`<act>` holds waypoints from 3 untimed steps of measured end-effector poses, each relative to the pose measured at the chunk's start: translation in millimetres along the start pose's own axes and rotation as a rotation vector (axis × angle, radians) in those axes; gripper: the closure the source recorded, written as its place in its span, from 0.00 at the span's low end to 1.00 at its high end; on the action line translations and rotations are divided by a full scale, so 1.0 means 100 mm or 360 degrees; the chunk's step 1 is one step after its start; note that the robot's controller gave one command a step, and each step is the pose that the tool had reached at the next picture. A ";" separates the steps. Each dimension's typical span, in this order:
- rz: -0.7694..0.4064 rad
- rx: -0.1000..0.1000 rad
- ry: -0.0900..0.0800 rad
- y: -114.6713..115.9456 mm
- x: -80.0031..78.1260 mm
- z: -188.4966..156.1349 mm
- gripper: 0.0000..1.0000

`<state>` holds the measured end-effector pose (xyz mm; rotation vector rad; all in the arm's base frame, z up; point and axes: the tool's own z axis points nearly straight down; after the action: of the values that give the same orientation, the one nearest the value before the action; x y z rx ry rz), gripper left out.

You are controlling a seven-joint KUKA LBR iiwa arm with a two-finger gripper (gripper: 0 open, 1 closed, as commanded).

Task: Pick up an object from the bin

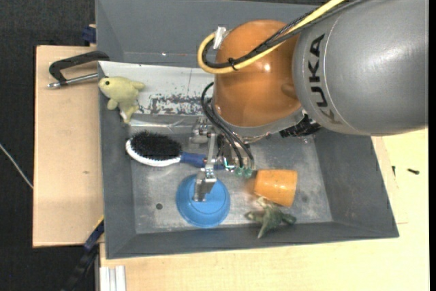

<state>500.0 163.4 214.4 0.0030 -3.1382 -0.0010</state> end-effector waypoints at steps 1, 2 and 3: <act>-0.0186 -0.0006 -0.0026 -0.19 -1.05 1.43 0.00; -0.0185 -0.0004 -0.0017 -0.18 -1.07 1.40 0.00; -0.0184 -0.0003 -0.0015 -0.17 -1.08 1.39 0.00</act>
Offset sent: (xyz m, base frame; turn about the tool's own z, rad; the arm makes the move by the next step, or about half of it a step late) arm 0.1000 -0.0200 -0.1444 -0.1188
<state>607.4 146.8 74.9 0.1852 -3.1422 -0.0045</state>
